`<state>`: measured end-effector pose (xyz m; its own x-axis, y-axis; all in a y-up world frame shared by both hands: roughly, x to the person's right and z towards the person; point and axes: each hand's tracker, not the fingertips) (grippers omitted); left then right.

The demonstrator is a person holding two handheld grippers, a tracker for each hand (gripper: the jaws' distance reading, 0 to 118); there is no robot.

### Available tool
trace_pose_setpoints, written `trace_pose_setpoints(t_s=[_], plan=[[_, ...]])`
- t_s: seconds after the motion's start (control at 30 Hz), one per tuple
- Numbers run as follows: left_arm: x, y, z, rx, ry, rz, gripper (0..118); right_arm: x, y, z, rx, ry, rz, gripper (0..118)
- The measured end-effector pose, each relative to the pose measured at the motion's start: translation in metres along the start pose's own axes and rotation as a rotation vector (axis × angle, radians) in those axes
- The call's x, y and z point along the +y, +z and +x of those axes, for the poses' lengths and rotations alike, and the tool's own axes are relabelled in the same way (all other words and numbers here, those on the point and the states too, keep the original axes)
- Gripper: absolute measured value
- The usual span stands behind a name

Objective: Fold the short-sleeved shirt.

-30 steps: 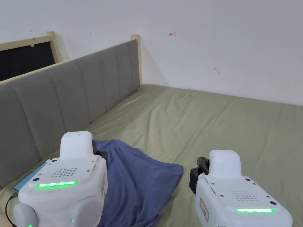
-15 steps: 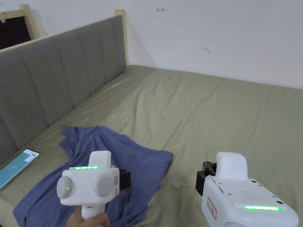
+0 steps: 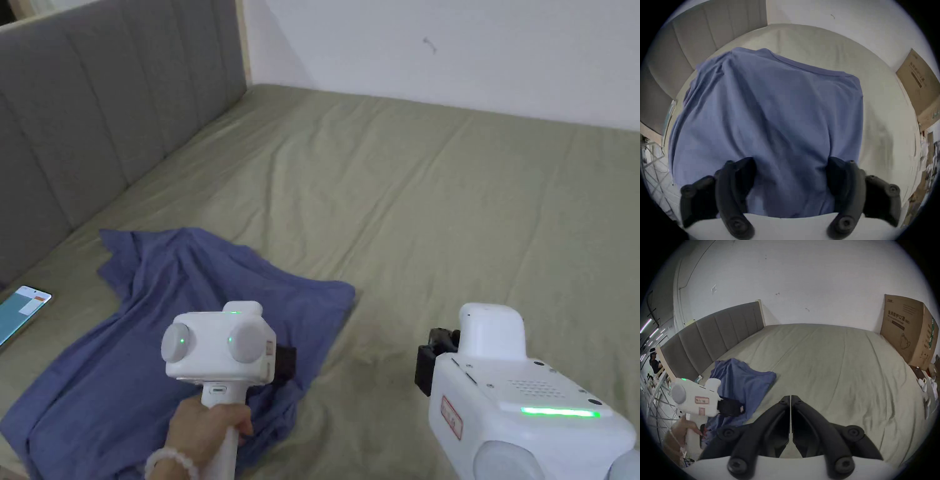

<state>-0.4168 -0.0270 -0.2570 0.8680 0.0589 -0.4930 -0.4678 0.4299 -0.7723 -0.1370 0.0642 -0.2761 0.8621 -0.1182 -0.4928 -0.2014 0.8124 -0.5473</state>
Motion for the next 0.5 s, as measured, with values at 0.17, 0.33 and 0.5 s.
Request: trace_pose_setpoints(t_s=[0.17,0.33,0.5], plan=[[-0.001,0.022,-0.036,0.025,0.154,0.027,12,-0.002,0.002,0.009,-0.013,-0.021,-0.019,2],[0.000,0.022,-0.049,-0.122,0.262,0.024,12,0.002,0.009,0.021,-0.037,-0.053,-0.002,2],[0.027,0.053,-0.039,-0.166,0.219,0.090,12,0.005,0.020,0.039,-0.068,-0.087,0.019,2]])
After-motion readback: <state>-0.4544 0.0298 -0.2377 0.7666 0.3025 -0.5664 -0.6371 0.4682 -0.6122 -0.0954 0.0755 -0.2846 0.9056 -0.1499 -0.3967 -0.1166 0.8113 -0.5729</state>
